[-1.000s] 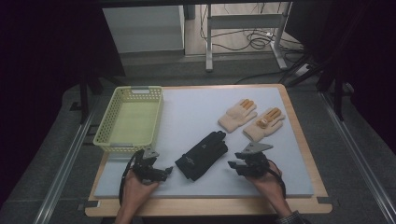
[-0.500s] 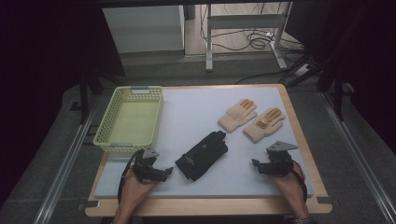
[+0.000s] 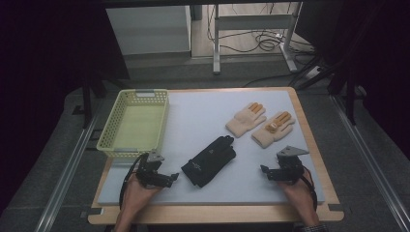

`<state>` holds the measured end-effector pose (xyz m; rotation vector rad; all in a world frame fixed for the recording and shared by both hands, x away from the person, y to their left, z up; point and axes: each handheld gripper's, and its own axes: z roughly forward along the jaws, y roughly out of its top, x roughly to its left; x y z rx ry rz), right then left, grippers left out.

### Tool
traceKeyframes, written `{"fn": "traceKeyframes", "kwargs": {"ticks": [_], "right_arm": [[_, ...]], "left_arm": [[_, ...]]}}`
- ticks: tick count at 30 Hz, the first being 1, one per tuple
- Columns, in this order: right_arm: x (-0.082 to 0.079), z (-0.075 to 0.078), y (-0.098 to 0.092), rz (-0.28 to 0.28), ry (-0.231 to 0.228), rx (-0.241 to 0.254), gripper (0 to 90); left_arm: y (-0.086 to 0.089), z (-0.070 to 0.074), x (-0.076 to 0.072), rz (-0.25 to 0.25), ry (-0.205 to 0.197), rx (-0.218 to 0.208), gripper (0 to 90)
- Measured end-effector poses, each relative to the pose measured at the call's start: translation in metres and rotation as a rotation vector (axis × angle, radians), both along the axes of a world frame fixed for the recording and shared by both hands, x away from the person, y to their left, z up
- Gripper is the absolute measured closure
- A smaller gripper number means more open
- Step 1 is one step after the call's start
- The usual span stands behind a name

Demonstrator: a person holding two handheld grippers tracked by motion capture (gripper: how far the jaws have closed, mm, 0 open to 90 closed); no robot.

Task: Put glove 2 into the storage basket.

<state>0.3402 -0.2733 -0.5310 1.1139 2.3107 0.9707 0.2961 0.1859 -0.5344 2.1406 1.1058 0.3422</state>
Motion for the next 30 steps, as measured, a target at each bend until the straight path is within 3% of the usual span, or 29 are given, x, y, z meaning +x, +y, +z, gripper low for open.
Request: {"fn": "traceKeyframes", "kwargs": {"ticks": [5, 10, 17, 23, 25, 27, 28, 29, 30], "right_arm": [[0.000, 0.000, 0.000, 0.000, -0.002, -0.001, 17.4], [0.000, 0.000, 0.000, 0.000, -0.002, -0.001, 17.4], [0.000, 0.000, 0.000, 0.000, -0.002, -0.001, 17.4], [0.000, 0.000, 0.000, 0.001, -0.003, -0.001, 17.4], [0.000, 0.000, 0.000, 0.000, -0.002, 0.000, 17.4], [0.000, 0.000, 0.000, 0.000, -0.002, 0.000, 17.4], [0.000, 0.000, 0.000, 0.000, -0.002, 0.000, 17.4], [0.000, 0.000, 0.000, 0.001, -0.003, 0.000, 17.4], [0.000, 0.000, 0.000, 0.001, -0.003, -0.001, 17.4]], "left_arm": [[-0.014, 0.022, 0.001, -0.069, 0.003, -0.035, 3.0], [-0.038, 0.041, 0.013, -0.138, 0.009, -0.048, 0.9], [-0.086, 0.047, 0.043, -0.208, 0.045, -0.038, 0.0], [-0.124, 0.032, 0.055, -0.236, 0.078, 0.032, 0.0], [-0.135, 0.024, 0.055, -0.241, 0.073, 0.073, 0.0], [-0.143, 0.017, 0.055, -0.218, 0.042, 0.143, 0.0], [-0.145, 0.013, 0.057, -0.196, 0.013, 0.205, 0.0], [-0.144, 0.011, 0.059, -0.204, 0.023, 0.202, 0.0], [-0.141, 0.007, 0.063, -0.208, 0.061, 0.167, 0.0]]}}
